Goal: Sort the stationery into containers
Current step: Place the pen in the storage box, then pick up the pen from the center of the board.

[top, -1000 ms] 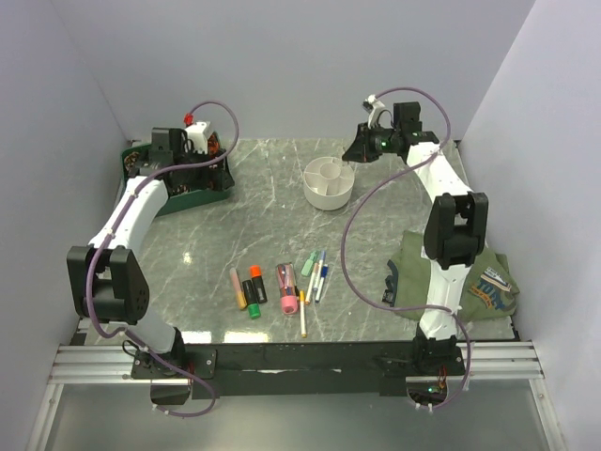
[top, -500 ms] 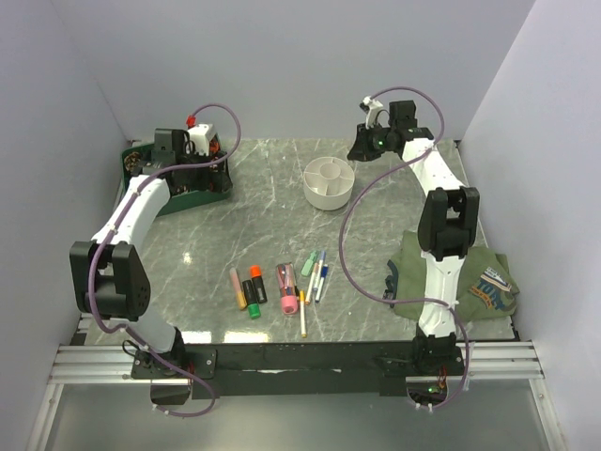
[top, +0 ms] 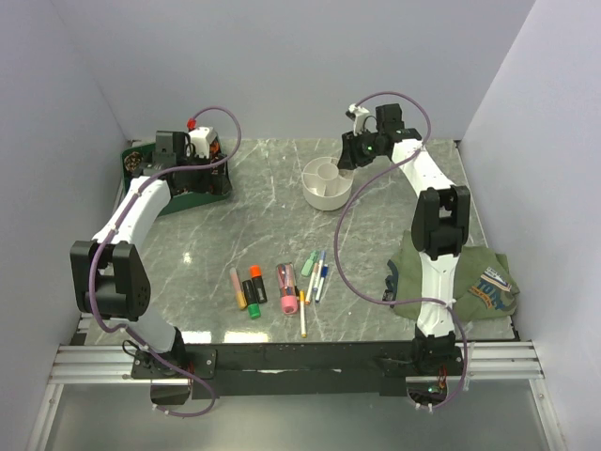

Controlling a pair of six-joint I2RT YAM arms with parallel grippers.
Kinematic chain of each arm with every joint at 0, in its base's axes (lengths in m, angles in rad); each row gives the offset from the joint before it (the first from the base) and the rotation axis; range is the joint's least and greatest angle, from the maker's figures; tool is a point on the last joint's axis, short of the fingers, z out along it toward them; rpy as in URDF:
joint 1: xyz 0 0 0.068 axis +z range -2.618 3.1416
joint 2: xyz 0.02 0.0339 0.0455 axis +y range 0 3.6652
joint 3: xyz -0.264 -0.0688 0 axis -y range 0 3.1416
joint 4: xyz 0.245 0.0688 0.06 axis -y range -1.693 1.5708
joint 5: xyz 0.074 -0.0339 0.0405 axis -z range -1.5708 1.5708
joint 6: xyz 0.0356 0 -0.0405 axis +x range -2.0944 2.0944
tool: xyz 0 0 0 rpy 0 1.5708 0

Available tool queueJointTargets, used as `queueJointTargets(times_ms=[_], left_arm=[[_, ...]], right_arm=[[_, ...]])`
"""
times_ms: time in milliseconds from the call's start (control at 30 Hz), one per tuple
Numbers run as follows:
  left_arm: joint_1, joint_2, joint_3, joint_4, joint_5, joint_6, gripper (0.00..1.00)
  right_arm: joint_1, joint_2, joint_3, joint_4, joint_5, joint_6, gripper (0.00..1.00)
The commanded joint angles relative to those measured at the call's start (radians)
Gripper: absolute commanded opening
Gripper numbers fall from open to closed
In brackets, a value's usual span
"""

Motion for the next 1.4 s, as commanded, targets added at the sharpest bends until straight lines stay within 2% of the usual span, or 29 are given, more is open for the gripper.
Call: queueJointTargets(times_ms=[0,100,233,333,433,467,567,633,767,867,1000,1167,1367], left_arm=[[-0.005,-0.036,-0.013,0.017,-0.008,0.01,0.99],[-0.005,-0.044,-0.016,0.025,-0.002,0.006,0.99],[-0.005,-0.058,-0.017,0.039,0.019,-0.005,0.99],[-0.005,-0.077,-0.031,0.06,0.035,-0.007,1.0],[-0.005,-0.108,-0.054,0.077,0.046,-0.054,1.0],[-0.005,-0.117,-0.059,0.081,0.046,-0.059,1.0],[-0.005,-0.16,-0.082,0.088,0.043,-0.092,1.0],[-0.005,-0.192,-0.097,0.089,0.032,-0.141,0.99],[0.003,-0.26,-0.121,0.066,0.021,-0.185,1.0],[0.01,-0.324,-0.147,0.043,-0.011,-0.201,0.99],[0.033,-0.416,-0.219,0.034,-0.014,-0.209,1.0],[0.07,-0.467,-0.279,0.023,0.004,-0.212,0.99],[0.112,-0.489,-0.298,0.028,0.004,-0.215,0.99]], right_arm=[[0.014,0.01,0.073,-0.03,0.039,-0.006,0.55],[0.012,-0.032,0.056,-0.036,0.05,-0.013,0.6],[0.005,-0.153,-0.047,-0.014,0.039,-0.027,0.59],[0.008,-0.283,-0.152,0.004,-0.011,-0.096,0.59],[0.054,-0.391,-0.215,-0.094,-0.058,-0.296,0.57],[0.083,-0.424,-0.224,-0.2,-0.05,-0.455,0.57],[0.204,-0.475,-0.302,-0.368,0.033,-0.73,0.57],[0.294,-0.5,-0.397,-0.407,0.091,-0.837,0.57],[0.432,-0.579,-0.594,-0.322,0.204,-1.042,0.58],[0.509,-0.579,-0.677,-0.266,0.252,-1.118,0.6],[0.566,-0.515,-0.66,-0.252,0.258,-1.174,0.64],[0.592,-0.451,-0.64,-0.212,0.283,-1.273,0.62],[0.608,-0.365,-0.585,-0.24,0.283,-1.332,0.56]])
